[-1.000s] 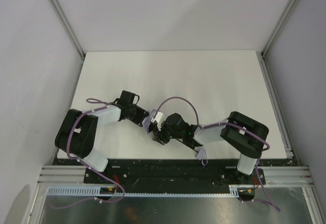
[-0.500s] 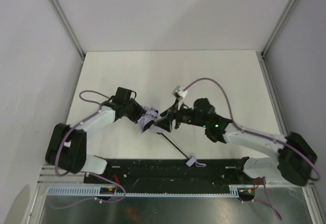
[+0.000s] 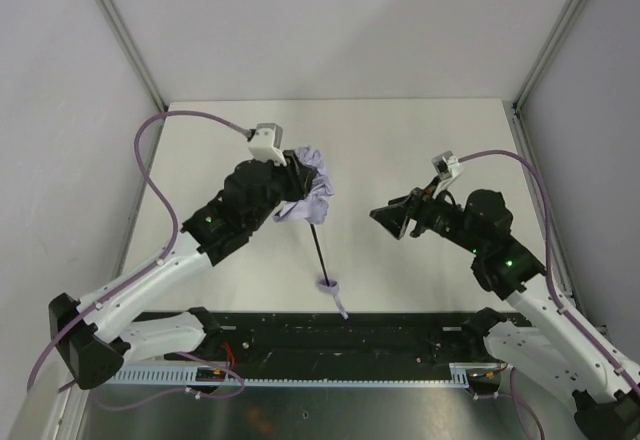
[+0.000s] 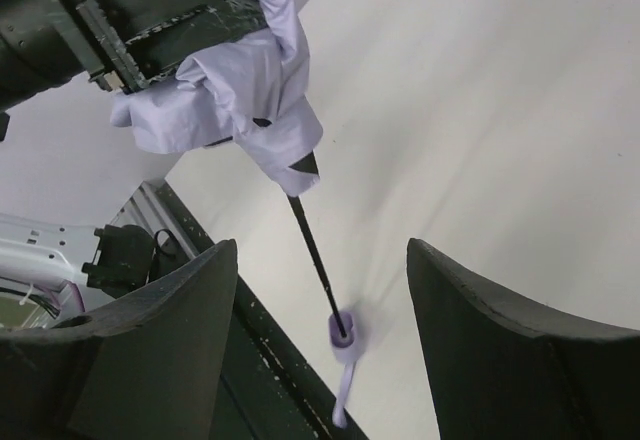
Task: Put away the umbrella
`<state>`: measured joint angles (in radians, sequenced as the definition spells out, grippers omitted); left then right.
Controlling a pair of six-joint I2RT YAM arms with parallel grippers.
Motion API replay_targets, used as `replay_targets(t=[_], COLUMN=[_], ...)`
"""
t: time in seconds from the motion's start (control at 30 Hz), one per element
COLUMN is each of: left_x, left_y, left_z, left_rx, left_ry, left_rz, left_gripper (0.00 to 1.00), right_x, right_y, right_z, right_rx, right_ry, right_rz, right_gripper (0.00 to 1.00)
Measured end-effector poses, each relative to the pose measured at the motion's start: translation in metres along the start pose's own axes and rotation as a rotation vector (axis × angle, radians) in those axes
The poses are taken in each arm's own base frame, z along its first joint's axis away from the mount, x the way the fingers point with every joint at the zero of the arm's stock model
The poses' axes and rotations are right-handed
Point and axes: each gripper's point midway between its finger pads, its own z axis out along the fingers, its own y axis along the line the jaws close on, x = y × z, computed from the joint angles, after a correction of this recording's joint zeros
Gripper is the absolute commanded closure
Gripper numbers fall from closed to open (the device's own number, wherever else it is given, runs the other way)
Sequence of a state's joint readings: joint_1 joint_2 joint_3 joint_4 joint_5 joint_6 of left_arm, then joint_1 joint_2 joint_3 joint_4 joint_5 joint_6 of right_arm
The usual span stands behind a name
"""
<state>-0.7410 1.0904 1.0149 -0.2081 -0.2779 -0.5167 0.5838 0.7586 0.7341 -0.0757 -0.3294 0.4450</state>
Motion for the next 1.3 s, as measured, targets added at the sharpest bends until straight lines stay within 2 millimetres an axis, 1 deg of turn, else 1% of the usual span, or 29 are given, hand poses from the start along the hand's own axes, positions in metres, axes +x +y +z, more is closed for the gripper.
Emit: replay_targets(t=[0.03,0.1,0.17,0.27,0.43,0.6,0.67,0.7,0.73,0.77,0.8,0.87,0.93,1.0,1.07,1.13,1.3], left_x=[-0.004,-0.006,-0.005,-0.012,-0.028,-0.048,-0.048,-0.045,-0.038,-0.025,-0.006,0.024,0.061,0.096,0.123,0.133,0.138], left_y=[-0.007,-0.018,-0.029,-0.044,-0.047,-0.055,-0.055,-0.054,-0.051,-0.045,-0.037,-0.025,-0.009,0.009,0.025,0.029,0.026], left_z=[-0.001,-0.004,-0.010,-0.016,-0.013,-0.016,-0.015,-0.014,-0.011,-0.007,0.000,0.012,0.023,0.027,0.028,0.030,0.038], left_rx=[0.017,0.045,0.077,0.114,0.090,0.095,0.097,0.098,0.097,0.089,0.076,0.051,0.020,-0.020,-0.055,-0.069,-0.078], left_ry=[-0.036,-0.108,-0.173,-0.237,-0.295,-0.344,-0.352,-0.354,-0.350,-0.333,-0.305,-0.248,-0.170,-0.087,-0.025,-0.005,0.004], left_rz=[0.033,0.088,0.127,0.195,0.303,0.344,0.336,0.328,0.315,0.302,0.285,0.265,0.246,0.239,0.225,0.202,0.097], left_gripper=[1.00,1.00,1.00,1.00,1.00,1.00,1.00,1.00,1.00,1.00,1.00,1.00,1.00,1.00,1.00,1.00,1.00], right_x=[0.000,-0.002,-0.001,0.002,0.008,0.012,0.015,0.017,0.019,0.021,0.024,0.027,0.030,0.031,0.033,0.032,0.035], right_y=[-0.001,-0.002,-0.004,-0.008,-0.013,-0.015,-0.017,-0.018,-0.019,-0.020,-0.021,-0.023,-0.024,-0.024,-0.024,-0.024,-0.025], right_z=[-0.006,-0.012,-0.017,-0.019,-0.021,-0.022,-0.022,-0.022,-0.022,-0.022,-0.022,-0.022,-0.022,-0.023,-0.023,-0.023,-0.022], right_rx=[0.009,0.020,0.032,0.047,0.067,0.074,0.077,0.079,0.081,0.082,0.085,0.087,0.088,0.086,0.085,0.084,0.079], right_ry=[-0.002,-0.008,-0.007,0.004,0.029,0.038,0.042,0.046,0.049,0.053,0.058,0.065,0.070,0.073,0.076,0.074,0.078], right_rz=[0.001,0.002,0.003,0.006,0.013,0.015,0.016,0.018,0.020,0.022,0.025,0.030,0.032,0.034,0.036,0.037,0.043], right_gripper=[0.27,0.27,0.27,0.27,0.27,0.27,0.27,0.27,0.27,0.27,0.27,0.27,0.27,0.27,0.27,0.27,0.27])
